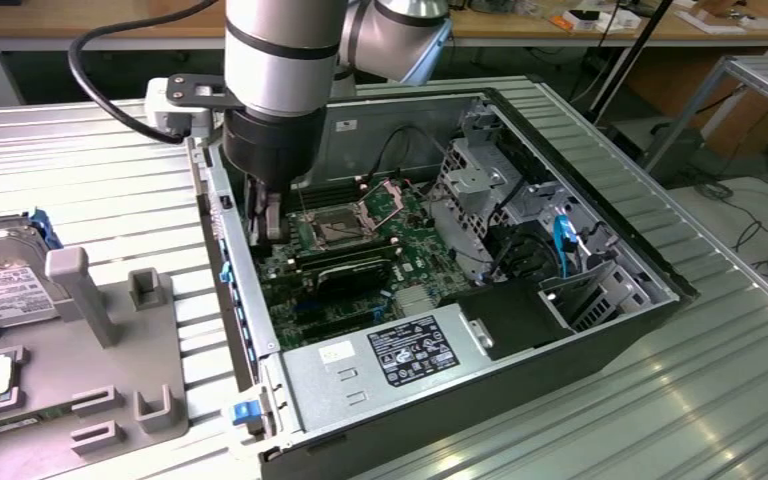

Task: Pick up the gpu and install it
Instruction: 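Press down on the gpu until it lock into place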

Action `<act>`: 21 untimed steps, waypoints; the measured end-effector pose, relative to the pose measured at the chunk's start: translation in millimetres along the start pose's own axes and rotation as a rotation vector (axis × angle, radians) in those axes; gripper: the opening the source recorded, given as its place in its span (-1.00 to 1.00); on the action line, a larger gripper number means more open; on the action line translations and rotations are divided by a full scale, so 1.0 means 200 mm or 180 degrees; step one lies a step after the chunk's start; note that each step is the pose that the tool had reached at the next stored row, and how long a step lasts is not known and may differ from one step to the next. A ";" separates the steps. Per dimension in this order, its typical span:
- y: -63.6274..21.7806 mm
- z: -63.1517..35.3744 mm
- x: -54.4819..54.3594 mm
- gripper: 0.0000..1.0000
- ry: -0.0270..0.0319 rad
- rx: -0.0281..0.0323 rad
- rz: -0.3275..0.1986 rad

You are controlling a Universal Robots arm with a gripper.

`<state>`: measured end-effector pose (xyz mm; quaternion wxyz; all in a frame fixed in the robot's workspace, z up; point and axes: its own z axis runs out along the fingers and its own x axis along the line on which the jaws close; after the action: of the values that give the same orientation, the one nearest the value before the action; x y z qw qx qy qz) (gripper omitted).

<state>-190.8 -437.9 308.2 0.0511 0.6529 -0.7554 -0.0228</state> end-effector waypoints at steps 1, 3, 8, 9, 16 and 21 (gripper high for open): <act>-0.003 -0.001 -0.01 -0.79 -0.0001 0.0000 0.0001; -0.038 -0.004 -0.02 -0.79 0.0014 -0.0015 0.0002; -0.068 -0.005 0.01 -0.79 0.0171 -0.0009 0.0019; -0.068 -0.005 0.01 -0.79 0.0171 -0.0009 0.0019; -0.038 0.005 0.02 -0.79 0.0172 -0.0009 0.0019; -0.020 0.008 0.03 -0.79 0.0172 -0.0010 0.0019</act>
<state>-187.8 -443.6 306.4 0.0726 0.6509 -0.7557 -0.0062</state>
